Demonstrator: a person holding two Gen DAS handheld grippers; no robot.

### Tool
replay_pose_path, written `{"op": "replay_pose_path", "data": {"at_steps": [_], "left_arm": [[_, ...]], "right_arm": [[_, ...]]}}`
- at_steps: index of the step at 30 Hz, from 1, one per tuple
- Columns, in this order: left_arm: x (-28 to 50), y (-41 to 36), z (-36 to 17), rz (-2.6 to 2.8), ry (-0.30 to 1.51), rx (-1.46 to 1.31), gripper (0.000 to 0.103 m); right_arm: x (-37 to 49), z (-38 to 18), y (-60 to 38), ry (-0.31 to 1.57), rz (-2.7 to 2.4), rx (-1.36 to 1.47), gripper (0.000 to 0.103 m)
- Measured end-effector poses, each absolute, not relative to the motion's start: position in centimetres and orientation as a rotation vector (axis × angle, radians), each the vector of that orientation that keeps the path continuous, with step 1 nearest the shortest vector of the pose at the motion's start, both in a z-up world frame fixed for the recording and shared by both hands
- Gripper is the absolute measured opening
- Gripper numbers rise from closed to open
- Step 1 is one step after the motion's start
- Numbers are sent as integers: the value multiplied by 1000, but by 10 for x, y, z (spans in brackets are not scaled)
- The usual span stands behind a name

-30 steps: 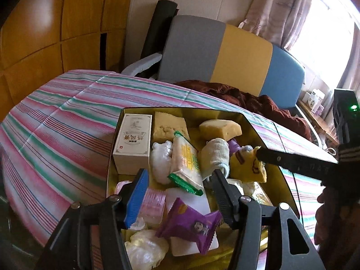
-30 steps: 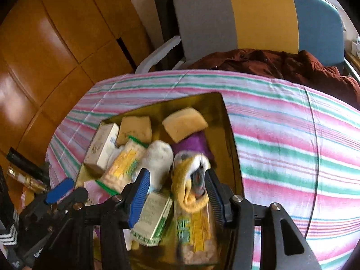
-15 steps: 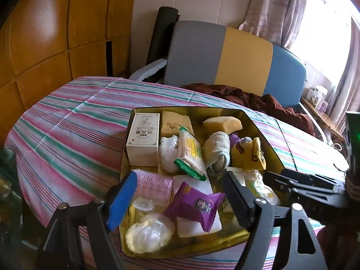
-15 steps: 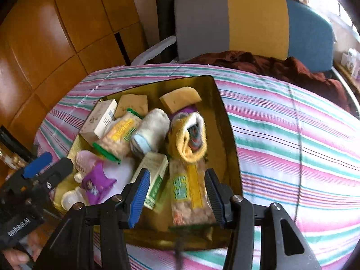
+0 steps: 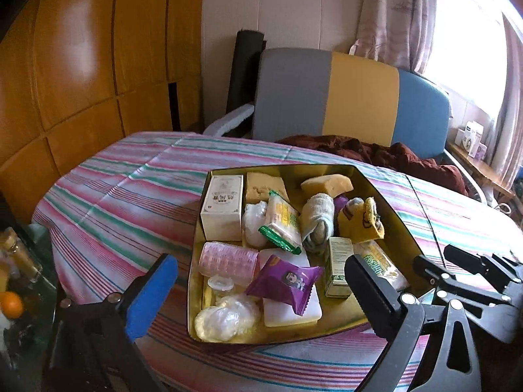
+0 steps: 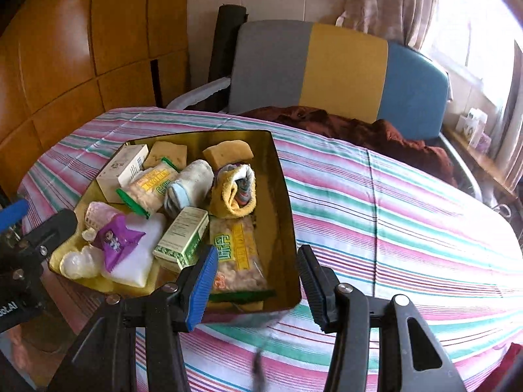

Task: Organize objects

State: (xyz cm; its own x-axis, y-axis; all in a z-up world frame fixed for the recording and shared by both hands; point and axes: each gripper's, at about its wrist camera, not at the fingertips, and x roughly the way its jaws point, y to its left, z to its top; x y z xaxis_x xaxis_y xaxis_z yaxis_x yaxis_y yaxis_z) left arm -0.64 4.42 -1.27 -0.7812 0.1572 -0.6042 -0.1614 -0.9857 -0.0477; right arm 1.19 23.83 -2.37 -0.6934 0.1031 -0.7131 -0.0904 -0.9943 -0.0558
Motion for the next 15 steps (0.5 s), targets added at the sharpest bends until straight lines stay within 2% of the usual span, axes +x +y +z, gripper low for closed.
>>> {"op": "replay_pose_path", "data": {"at_steps": [9, 15], "left_arm": [[5, 42, -14, 2896, -7, -968, 103], [5, 40, -18, 2881, -18, -1012, 103]], "right_arm": [[22, -21, 239, 45, 2799, -1159, 51], [23, -21, 227, 24, 2826, -1171, 51]]}}
